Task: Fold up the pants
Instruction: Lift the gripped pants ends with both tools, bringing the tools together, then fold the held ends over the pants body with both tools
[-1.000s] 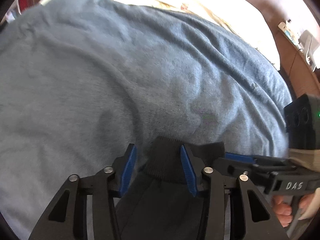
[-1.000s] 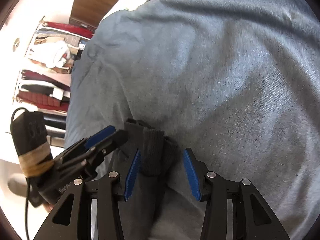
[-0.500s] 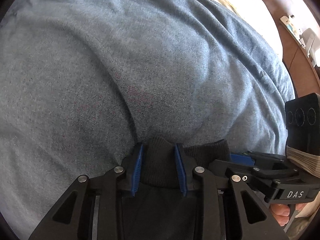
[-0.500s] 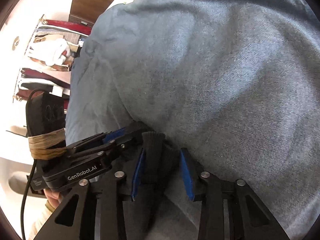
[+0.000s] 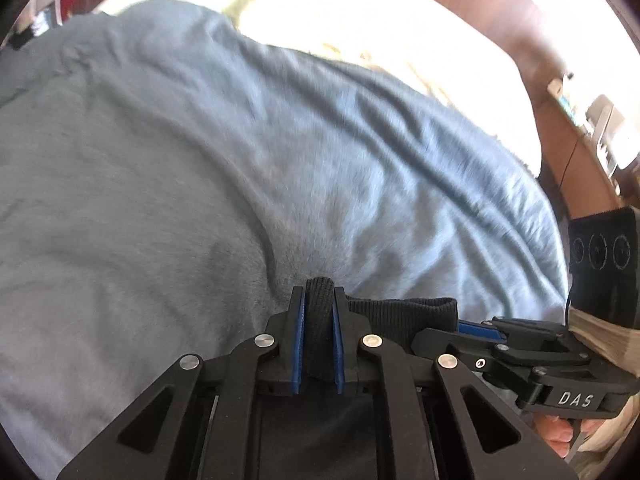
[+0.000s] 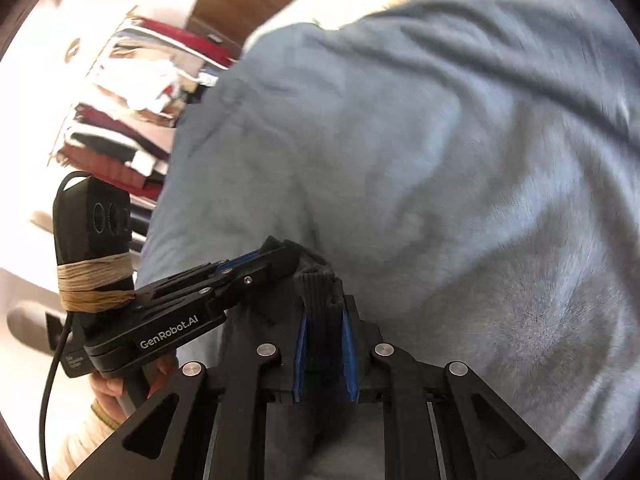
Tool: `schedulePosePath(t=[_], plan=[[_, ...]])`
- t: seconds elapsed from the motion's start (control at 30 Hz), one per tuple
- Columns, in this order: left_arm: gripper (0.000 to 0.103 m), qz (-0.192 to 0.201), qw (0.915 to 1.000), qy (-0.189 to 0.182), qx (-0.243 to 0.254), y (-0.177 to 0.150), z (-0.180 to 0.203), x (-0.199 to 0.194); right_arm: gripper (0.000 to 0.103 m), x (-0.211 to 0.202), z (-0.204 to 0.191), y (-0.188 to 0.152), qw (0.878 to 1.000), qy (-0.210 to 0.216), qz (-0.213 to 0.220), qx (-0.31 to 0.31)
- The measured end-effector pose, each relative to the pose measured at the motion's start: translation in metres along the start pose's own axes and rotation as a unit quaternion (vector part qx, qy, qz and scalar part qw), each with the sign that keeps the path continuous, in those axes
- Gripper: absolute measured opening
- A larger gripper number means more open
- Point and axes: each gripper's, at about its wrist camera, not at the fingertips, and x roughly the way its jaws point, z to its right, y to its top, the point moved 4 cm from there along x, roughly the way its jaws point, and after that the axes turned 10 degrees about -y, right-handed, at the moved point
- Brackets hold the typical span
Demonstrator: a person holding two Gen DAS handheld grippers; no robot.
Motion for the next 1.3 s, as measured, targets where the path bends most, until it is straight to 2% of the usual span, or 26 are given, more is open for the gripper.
schedulePosePath(t=[0.13, 0.33, 0.5, 0.7, 1.03, 1.3], plan=[[0.013, 0.047, 0.9986, 0.008, -0.023, -0.006, 0.008, -0.043, 0.017, -0.025, -0.030, -0.002, 0.998, 0.001, 0.024, -0.052], [0.013, 0.109, 0.9924, 0.024, -0.053, -0.039, 0.009, -0.116, 0.017, -0.064, -0.081, -0.018, 0.990, 0.015, 0.052, -0.132], [0.012, 0.147, 0.9857, 0.046, -0.068, -0.079, 0.013, -0.171, 0.017, -0.089, -0.125, -0.048, 0.980, 0.036, 0.063, -0.188], [0.012, 0.190, 0.9750, 0.065, -0.095, -0.142, 0.011, -0.228, 0.016, -0.111, -0.174, -0.099, 0.965, 0.059, 0.070, -0.245], [0.012, 0.227, 0.9606, 0.080, -0.140, -0.246, -0.007, -0.281, 0.016, -0.119, -0.232, -0.198, 0.944, 0.073, 0.059, -0.317], [0.012, 0.238, 0.9507, 0.085, -0.179, -0.331, -0.036, -0.294, 0.016, -0.100, -0.263, -0.274, 0.922, 0.072, 0.045, -0.378]])
